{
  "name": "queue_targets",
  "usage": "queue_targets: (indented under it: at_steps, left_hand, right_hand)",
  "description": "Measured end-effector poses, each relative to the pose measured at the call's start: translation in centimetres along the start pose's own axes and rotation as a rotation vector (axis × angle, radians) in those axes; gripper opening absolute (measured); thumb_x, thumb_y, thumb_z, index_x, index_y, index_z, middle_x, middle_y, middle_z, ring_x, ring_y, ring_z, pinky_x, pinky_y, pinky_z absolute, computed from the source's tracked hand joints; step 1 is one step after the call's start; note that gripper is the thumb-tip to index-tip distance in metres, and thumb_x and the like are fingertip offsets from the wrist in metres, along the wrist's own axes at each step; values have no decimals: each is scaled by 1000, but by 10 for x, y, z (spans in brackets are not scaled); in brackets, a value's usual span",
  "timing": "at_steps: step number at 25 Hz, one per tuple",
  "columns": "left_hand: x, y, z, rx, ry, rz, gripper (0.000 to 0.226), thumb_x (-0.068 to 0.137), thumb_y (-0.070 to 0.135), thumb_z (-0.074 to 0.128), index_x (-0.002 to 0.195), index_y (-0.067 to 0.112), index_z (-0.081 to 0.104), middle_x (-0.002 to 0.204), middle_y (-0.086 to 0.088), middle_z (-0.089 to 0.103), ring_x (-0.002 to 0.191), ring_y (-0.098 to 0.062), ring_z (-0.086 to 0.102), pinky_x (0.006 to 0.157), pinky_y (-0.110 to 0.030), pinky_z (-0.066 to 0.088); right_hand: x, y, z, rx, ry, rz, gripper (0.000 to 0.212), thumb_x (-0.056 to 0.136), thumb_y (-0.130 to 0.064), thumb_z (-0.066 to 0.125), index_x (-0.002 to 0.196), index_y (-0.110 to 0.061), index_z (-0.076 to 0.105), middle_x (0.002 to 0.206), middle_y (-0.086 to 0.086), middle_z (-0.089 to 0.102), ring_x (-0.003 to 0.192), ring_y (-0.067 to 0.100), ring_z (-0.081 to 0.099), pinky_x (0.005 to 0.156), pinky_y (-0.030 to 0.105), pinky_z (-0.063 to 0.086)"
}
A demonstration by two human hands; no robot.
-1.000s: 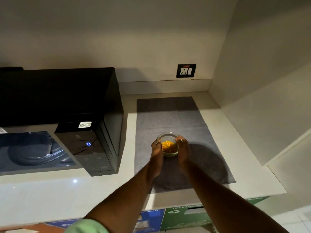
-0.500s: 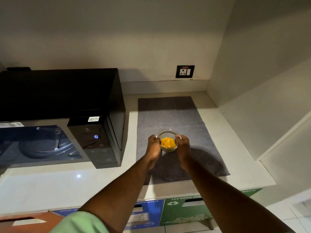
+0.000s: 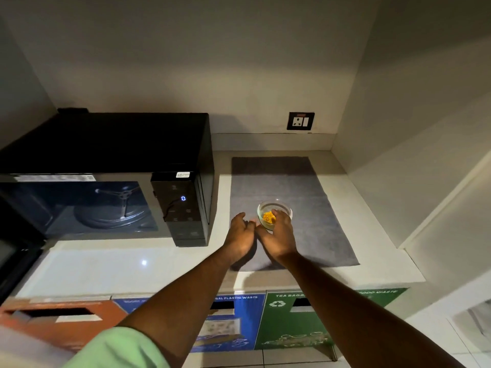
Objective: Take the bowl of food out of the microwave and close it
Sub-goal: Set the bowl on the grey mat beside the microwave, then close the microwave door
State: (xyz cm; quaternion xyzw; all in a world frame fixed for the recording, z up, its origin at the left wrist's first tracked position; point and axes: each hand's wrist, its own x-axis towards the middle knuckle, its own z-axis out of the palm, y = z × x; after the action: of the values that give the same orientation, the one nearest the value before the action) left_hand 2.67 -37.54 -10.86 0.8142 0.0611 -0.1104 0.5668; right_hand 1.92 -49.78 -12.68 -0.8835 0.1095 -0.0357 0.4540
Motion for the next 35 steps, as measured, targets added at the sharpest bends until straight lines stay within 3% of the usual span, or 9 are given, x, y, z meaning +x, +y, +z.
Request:
queue_targets:
  at_steps: [5,9,14,18,24,27,29,32,35]
  left_hand:
    - [-31,-12,-47,111,25,44,57,105,35,38,157,14,28,166,-9,27,151,-27,32,120,-35,25]
    - [-59,-35,-106,205,6,122,56,105,40,37,154,15,33,161,-9,35,145,-25,40,115,-33,32]
    - [-98,-59,-180,369,21,212,59,104,46,36,154,15,35,160,-8,38,145,-25,42,116,-33,33]
    - [-135,-78,-272,553,40,331,57,102,50,38,150,21,40,157,-3,43,139,-22,47,105,-27,35]
    - [-177,-89,-431,839,297,446,58,95,39,56,146,13,47,162,-9,34,150,-29,33,122,-43,30]
    - [-195,-90,-500,1075,518,385,62,89,37,63,144,12,49,162,-15,33,153,-36,25,126,-47,23]
    - [-208,-95,-535,1183,550,230,69,87,38,64,147,14,41,162,-19,29,152,-41,22,124,-53,23]
    - [-223,-102,-559,1134,479,-38,78,89,39,60,155,20,22,163,-20,20,144,-46,34,113,-57,37]
    - [-229,-100,-564,1011,329,-69,86,91,32,54,161,22,5,157,-20,27,126,-45,53,99,-48,47]
  right_hand:
    - [-35,-27,16,-102,-52,-119,82,91,-52,61,158,-19,26,167,5,24,152,26,31,121,46,35]
    - [-70,-61,45,-132,-37,-199,80,93,-53,59,158,-16,28,168,5,23,155,24,23,124,42,29]
    - [-109,-106,95,-44,23,-201,80,92,-47,63,156,-11,30,161,9,33,147,27,37,117,44,39]
    - [-137,-151,142,28,98,-152,80,91,-45,67,155,-15,31,160,9,37,145,28,40,118,41,38]
    - [-179,-211,225,119,51,-92,76,92,-44,67,155,-17,34,161,9,35,143,33,43,111,41,43]
    - [-201,-241,263,141,-4,-133,73,93,-42,66,154,-16,34,161,10,35,142,32,45,110,39,42]
    - [-216,-259,284,156,-42,-161,71,94,-42,65,153,-17,35,160,9,37,141,31,46,110,39,43]
    - [-228,-276,302,158,-86,-184,71,94,-42,65,154,-19,34,160,7,36,140,29,46,110,40,45]
    - [-231,-281,306,153,-102,-195,71,94,-41,65,154,-19,35,160,7,36,141,29,46,111,41,46]
